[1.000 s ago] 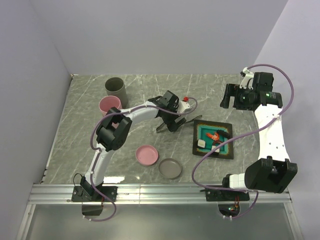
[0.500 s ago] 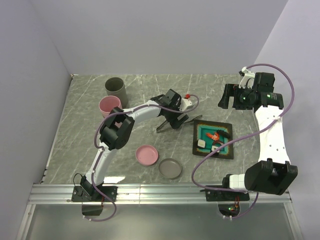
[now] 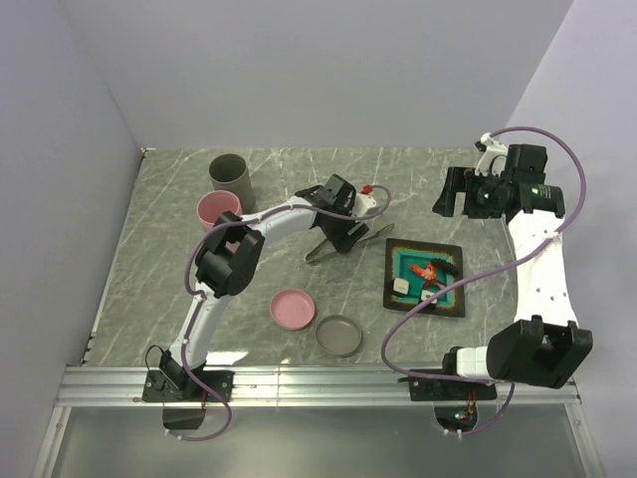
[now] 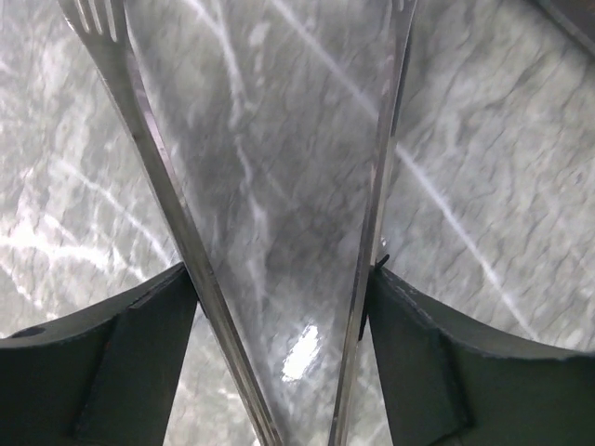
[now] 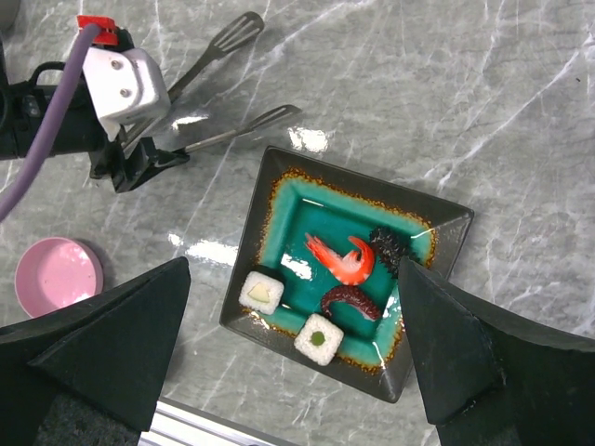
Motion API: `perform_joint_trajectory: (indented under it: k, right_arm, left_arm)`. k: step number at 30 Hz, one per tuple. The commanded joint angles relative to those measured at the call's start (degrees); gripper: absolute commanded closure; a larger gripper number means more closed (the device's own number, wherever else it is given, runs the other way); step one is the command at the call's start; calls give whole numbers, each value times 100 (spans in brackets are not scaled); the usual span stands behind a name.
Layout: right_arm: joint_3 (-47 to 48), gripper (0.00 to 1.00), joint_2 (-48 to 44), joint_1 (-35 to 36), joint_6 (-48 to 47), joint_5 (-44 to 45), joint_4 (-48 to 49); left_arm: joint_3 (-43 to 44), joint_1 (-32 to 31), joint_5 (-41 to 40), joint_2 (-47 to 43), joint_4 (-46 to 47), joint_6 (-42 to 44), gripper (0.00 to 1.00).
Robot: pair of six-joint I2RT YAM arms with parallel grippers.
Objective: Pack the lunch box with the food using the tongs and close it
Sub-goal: Grab the clamp with the left arm
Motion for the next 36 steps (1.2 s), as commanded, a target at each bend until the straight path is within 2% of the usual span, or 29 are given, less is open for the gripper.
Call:
perform_joint_trajectory:
  k: [1, 5, 13, 22, 30, 36]
  right_arm:
    - [104, 1, -209, -55, -64, -72, 37]
    - [86, 1, -235, -64, -73, -55, 37]
    - [121, 1, -227, -73, -64, -63, 20]
    - [77, 0, -227, -90, -46, -28, 37]
    - [68, 1, -218, -90, -37, 60, 55]
    - [60, 0, -235, -90, -2, 42, 72]
  left_arm:
    - [-45, 85, 3, -197, -565, 11, 21]
    - [-457, 85, 38, -338, -372, 20, 14]
    - [-686, 85, 205, -347, -363, 178, 9]
    - [-573, 85, 328, -233, -634, 556, 5]
    - [-362, 111, 258, -101, -618, 337, 17]
    - [60, 392, 258, -268, -864, -6, 26]
